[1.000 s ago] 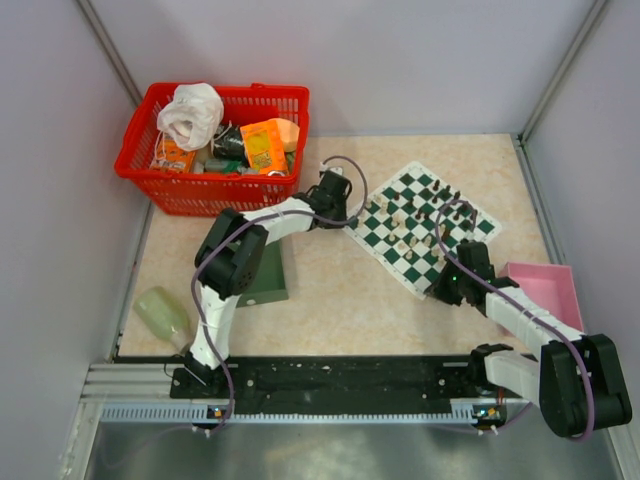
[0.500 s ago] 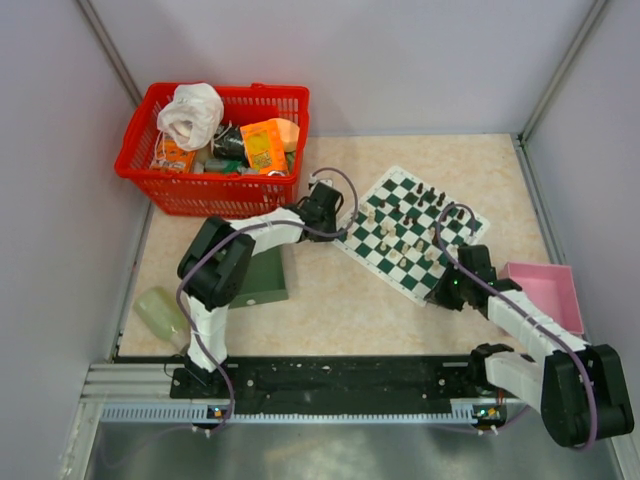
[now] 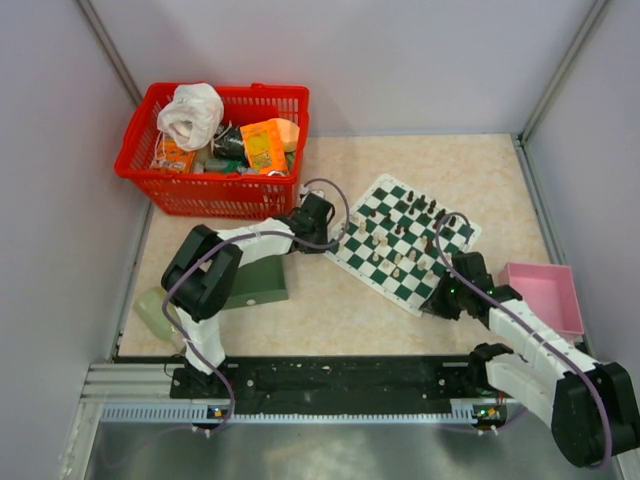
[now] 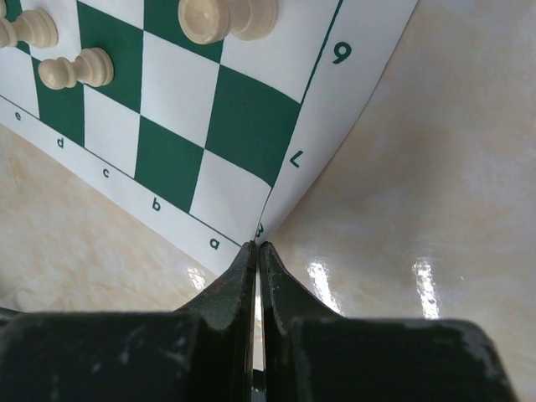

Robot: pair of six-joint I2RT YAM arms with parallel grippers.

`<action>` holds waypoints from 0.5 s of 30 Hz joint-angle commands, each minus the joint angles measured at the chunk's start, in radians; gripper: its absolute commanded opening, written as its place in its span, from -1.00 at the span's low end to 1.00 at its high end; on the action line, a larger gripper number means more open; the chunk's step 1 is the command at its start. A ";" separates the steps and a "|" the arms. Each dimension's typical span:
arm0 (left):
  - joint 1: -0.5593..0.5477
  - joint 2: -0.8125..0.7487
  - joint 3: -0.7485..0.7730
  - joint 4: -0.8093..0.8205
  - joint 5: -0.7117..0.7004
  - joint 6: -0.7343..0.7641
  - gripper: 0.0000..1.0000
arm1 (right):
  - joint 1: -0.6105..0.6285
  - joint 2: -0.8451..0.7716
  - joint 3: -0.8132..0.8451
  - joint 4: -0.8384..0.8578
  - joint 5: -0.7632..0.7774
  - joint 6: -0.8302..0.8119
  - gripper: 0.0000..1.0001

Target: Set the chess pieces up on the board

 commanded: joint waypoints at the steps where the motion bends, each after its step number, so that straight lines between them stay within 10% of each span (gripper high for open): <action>1: 0.007 -0.049 -0.055 -0.079 -0.045 -0.004 -1.00 | 0.042 -0.032 -0.033 -0.067 0.040 0.049 -1.00; 15: -0.002 -0.129 -0.158 -0.108 -0.042 -0.062 -1.00 | 0.085 -0.125 -0.082 -0.101 0.055 0.111 -1.00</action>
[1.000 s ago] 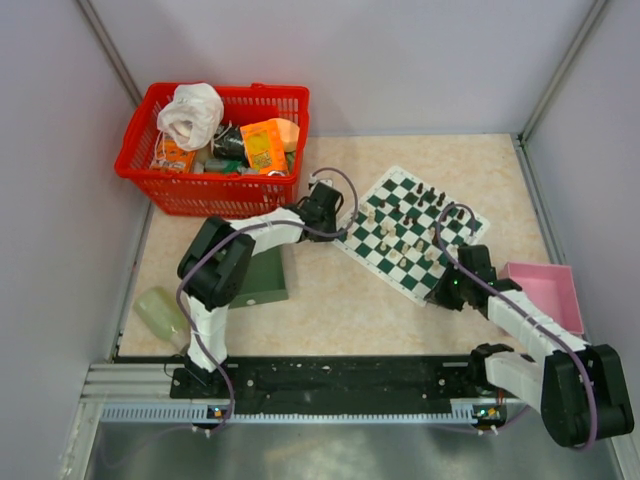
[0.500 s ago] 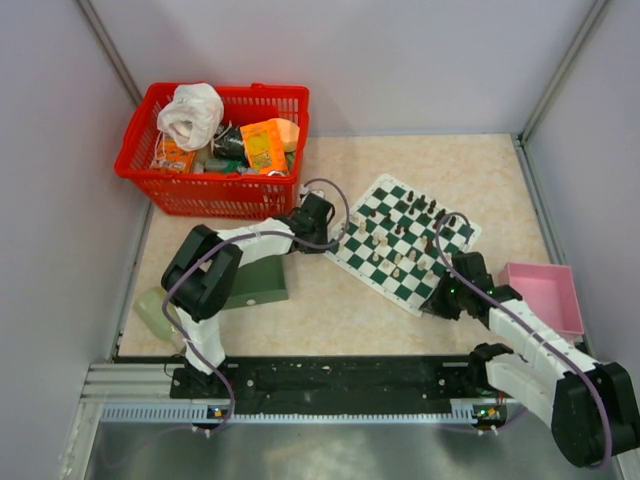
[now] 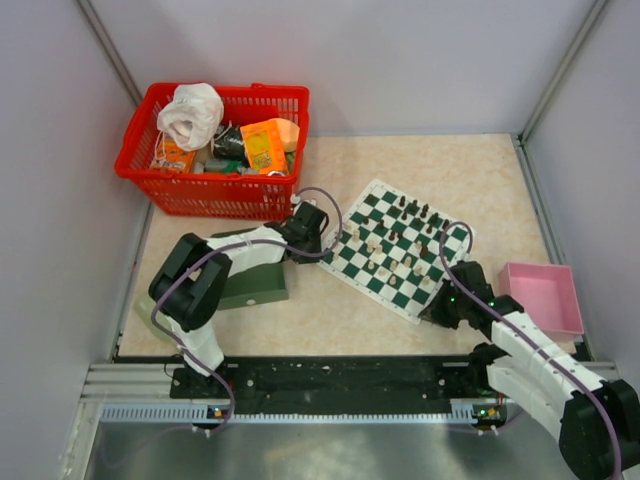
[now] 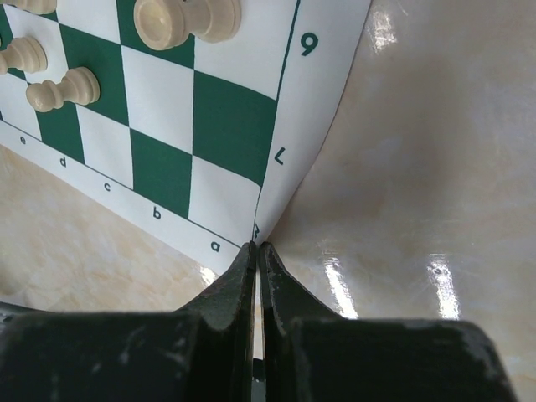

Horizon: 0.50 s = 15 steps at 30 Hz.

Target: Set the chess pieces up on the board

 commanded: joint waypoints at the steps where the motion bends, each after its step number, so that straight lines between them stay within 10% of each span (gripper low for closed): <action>1: 0.003 -0.042 -0.056 -0.075 -0.053 -0.014 -1.00 | 0.021 -0.019 -0.017 -0.065 0.029 0.012 -1.00; 15: -0.003 -0.072 -0.092 -0.087 -0.062 -0.034 -1.00 | 0.040 -0.021 -0.004 -0.076 0.048 0.012 -0.79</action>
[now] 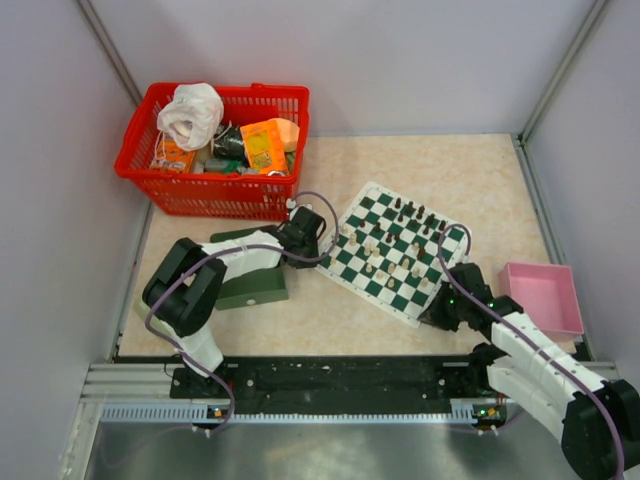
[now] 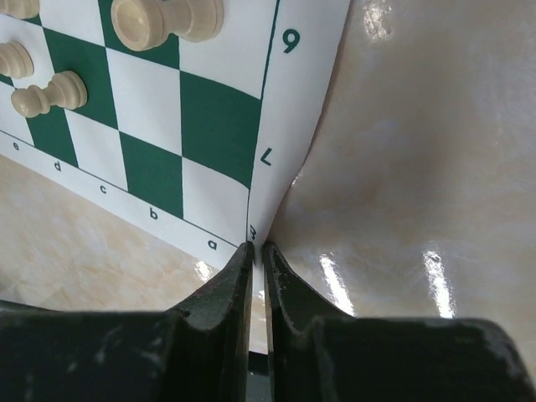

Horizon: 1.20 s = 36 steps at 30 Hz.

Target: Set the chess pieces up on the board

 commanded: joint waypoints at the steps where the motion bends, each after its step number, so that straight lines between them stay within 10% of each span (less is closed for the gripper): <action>1: 0.005 -0.021 -0.023 -0.087 -0.058 0.006 -1.00 | 0.014 -0.009 0.009 -0.055 0.047 -0.004 -0.73; 13: 0.003 -0.072 -0.006 -0.125 -0.065 0.009 -0.32 | 0.014 -0.047 0.182 -0.163 0.128 -0.019 -0.27; 24: 0.002 -0.210 0.004 -0.144 -0.040 0.023 -0.14 | 0.012 -0.005 0.529 -0.295 0.337 -0.157 -0.05; 33: 0.003 -0.340 0.014 -0.161 0.026 0.095 0.31 | -0.008 0.230 0.866 -0.267 0.478 -0.271 0.98; 36: 0.003 -0.402 0.014 -0.162 0.043 0.115 0.46 | -0.010 0.278 0.856 -0.175 0.475 -0.323 0.98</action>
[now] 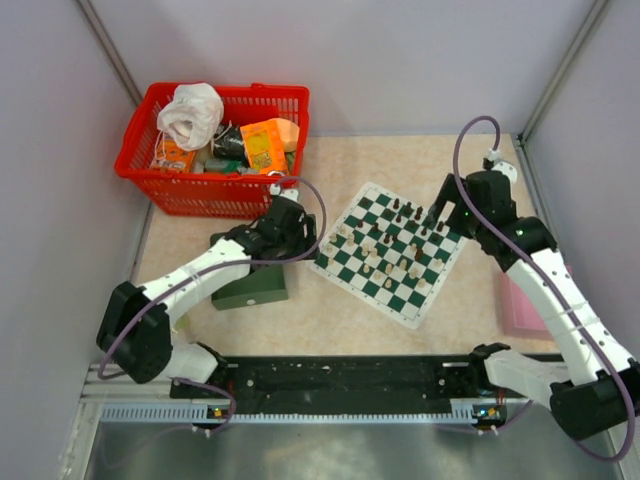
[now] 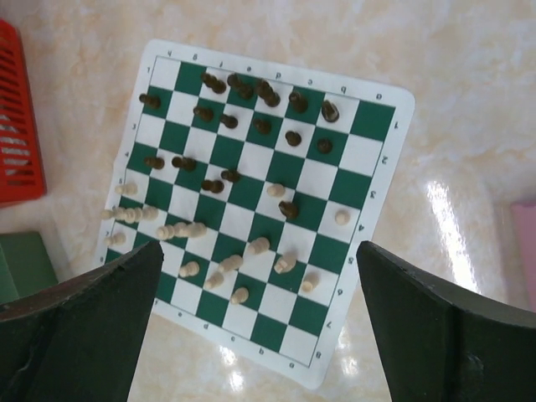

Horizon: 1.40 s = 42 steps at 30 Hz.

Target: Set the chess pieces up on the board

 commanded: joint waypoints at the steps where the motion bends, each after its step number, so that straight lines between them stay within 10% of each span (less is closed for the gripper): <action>1: 0.003 -0.112 0.016 0.001 0.043 0.056 0.51 | -0.005 0.060 0.024 0.115 0.051 -0.088 0.98; 6: 0.003 -0.181 0.046 -0.041 0.066 0.108 0.97 | -0.120 0.178 0.019 0.117 -0.049 -0.156 0.98; 13: 0.004 -0.275 0.039 -0.053 -0.004 0.133 0.97 | -0.175 0.358 0.085 0.100 -0.110 -0.181 0.92; 23: 0.006 -0.303 0.051 -0.065 -0.124 0.160 0.97 | -0.178 0.526 0.097 0.136 -0.158 -0.165 0.12; 42: 0.006 -0.278 0.069 -0.091 -0.162 0.167 0.98 | -0.210 0.631 0.077 0.218 -0.198 -0.208 -0.20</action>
